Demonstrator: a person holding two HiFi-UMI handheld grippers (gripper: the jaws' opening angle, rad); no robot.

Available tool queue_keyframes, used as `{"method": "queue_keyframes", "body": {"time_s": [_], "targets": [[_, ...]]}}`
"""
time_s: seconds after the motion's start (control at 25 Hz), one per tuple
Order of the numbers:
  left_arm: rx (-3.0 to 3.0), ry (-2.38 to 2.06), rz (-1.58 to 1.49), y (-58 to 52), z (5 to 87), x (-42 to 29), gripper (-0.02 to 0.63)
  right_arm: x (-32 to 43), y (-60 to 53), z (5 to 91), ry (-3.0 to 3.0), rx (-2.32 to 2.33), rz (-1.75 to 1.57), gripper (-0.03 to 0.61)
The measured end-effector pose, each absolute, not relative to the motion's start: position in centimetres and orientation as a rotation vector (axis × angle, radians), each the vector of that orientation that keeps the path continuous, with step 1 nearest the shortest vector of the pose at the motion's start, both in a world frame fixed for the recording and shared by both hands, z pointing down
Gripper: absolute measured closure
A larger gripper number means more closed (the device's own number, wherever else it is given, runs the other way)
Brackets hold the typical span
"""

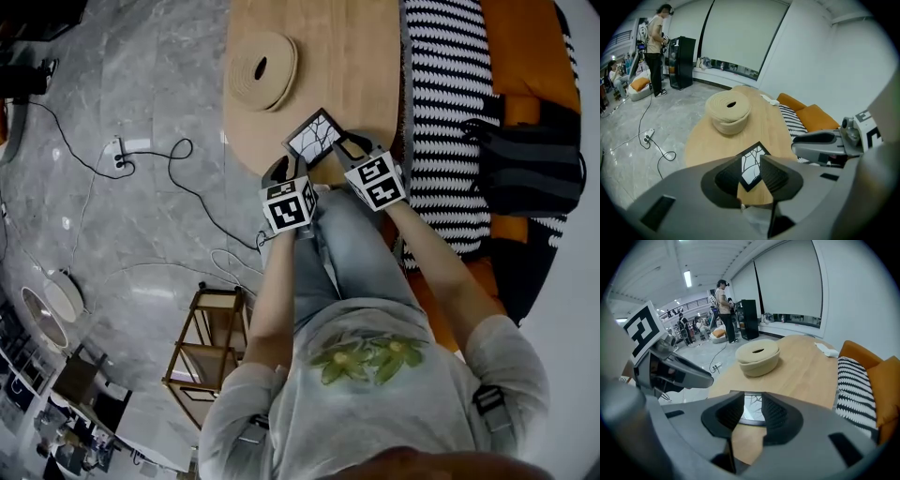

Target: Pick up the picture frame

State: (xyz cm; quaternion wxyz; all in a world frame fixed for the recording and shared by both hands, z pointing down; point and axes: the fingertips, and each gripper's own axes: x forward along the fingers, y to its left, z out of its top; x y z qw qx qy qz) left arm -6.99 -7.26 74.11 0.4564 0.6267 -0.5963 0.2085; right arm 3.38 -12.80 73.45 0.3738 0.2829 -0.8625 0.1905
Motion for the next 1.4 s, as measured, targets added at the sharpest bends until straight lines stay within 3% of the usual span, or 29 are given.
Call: {"method": "queue_keyframes", "body": {"time_s": [0.84,1.4], "targets": [[1.499,-1.433,0.538,-6.8,83.2,-6.4,0.482,4.2,-13.1,83.6,-2.111,0.696,0.506,0.440],[1.456,-1.427,0.558,-6.6,85.8,-6.5,0.472,4.5,-13.4,85.9,-2.082,0.697,0.527,0.428]]}}
